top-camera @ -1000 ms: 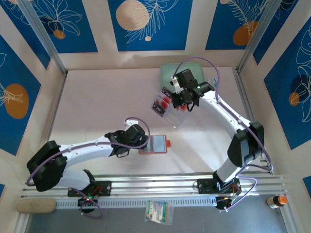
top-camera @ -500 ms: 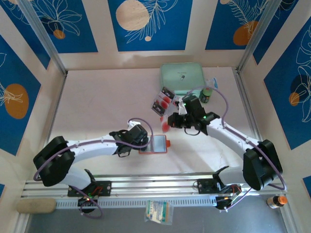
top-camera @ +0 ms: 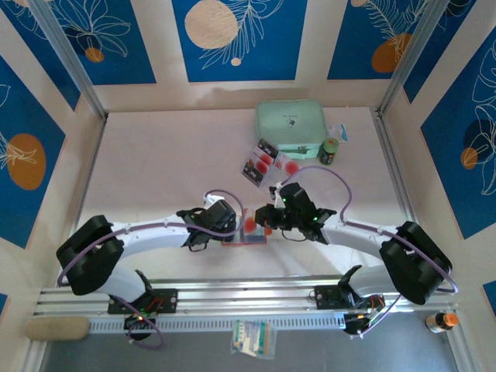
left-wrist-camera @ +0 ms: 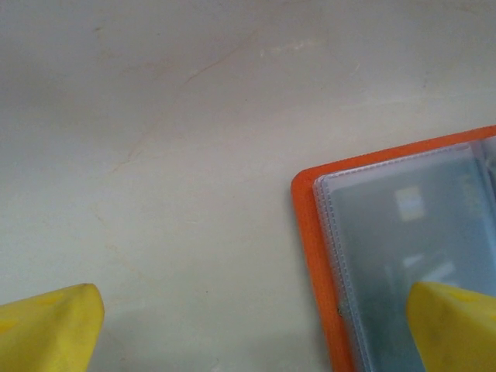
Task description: Put the credit cards into the card holder
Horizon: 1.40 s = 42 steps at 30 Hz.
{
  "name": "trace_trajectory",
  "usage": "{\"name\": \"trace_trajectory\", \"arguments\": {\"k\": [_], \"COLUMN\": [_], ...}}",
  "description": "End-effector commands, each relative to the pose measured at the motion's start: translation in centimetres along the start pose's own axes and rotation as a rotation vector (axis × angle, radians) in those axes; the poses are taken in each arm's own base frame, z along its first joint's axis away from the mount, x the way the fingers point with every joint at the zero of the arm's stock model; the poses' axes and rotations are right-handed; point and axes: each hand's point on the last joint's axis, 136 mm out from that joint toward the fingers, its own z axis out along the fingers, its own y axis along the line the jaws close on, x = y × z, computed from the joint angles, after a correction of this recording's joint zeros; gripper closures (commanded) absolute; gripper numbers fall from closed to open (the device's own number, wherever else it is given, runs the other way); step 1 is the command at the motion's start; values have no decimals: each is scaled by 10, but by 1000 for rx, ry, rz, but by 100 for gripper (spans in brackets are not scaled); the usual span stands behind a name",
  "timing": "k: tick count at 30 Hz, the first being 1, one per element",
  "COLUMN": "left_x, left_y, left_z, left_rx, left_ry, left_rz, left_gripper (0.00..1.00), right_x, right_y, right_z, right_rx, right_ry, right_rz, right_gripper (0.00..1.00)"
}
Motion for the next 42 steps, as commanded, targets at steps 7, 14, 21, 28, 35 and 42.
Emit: {"name": "trace_trajectory", "arguments": {"k": [7,14,21,28,35,42], "left_x": [17,21,23,24,28,28], "left_y": [15,18,18,20,22,21], "left_z": [8,9,9,8,9,9], "left_rx": [-49,-58,-55,-56,-57,-53], "left_ry": [42,51,50,50,53,51], "left_rz": [-3,-8,-14,-15,-21,-24], "left_gripper": [0,0,0,0,0,0], "right_x": [-1,-2,-2,0,3,8], "right_y": [-8,-9,-9,-14,-20,-27], "right_z": [14,18,24,30,31,34], "right_rx": [-2,-5,-5,3,23,41], "right_ry": [-87,-112,-114,-115,-115,-104], "right_rz": [21,20,25,38,43,54], "right_gripper": [100,100,100,100,100,100]}}
